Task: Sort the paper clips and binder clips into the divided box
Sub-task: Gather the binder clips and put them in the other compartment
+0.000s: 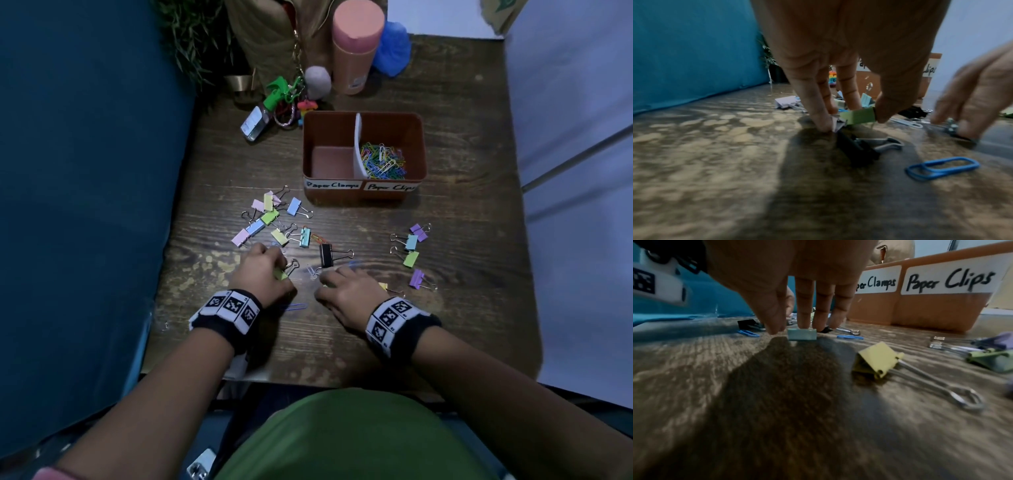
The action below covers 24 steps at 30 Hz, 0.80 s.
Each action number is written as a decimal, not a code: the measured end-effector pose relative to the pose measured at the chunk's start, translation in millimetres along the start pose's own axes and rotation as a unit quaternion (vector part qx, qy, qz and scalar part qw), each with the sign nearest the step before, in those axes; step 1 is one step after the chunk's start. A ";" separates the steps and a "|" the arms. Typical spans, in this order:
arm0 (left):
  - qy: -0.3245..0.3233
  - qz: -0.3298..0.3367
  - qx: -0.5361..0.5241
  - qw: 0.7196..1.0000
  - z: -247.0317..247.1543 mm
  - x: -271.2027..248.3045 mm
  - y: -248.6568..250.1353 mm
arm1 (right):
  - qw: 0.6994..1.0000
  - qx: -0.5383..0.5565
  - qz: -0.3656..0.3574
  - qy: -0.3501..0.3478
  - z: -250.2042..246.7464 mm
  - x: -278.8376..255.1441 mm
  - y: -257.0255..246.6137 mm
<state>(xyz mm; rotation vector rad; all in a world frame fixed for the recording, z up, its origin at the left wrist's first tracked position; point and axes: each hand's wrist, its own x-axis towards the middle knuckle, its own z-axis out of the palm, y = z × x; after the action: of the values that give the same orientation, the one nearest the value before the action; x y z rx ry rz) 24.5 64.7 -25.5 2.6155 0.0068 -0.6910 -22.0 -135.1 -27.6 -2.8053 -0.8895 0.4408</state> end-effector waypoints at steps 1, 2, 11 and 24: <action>-0.003 0.004 -0.007 1.000 -1.8 -0.6 -5.6 | 1.000 -0.003 -0.003 -0.004 1.4 -1.8 1.6; -0.006 0.008 -0.011 1.000 -3.5 -1.9 -10.9 | 1.000 -0.002 -0.005 -0.007 3.7 -5.3 5.1; 0.046 0.026 -0.043 0.998 -5.7 -22.1 -47.7 | 0.998 -0.061 -0.014 -0.014 1.3 -41.3 18.9; 0.033 -0.007 -0.047 0.998 -6.8 -29.8 -52.2 | 0.991 0.011 -0.127 -0.032 20.2 10.4 -16.9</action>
<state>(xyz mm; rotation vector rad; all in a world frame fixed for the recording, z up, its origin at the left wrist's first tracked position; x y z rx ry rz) -4.3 117.9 -27.5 2.5491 0.0764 -0.5934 -29.5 -113.9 -44.9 -2.6211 -1.2273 0.5004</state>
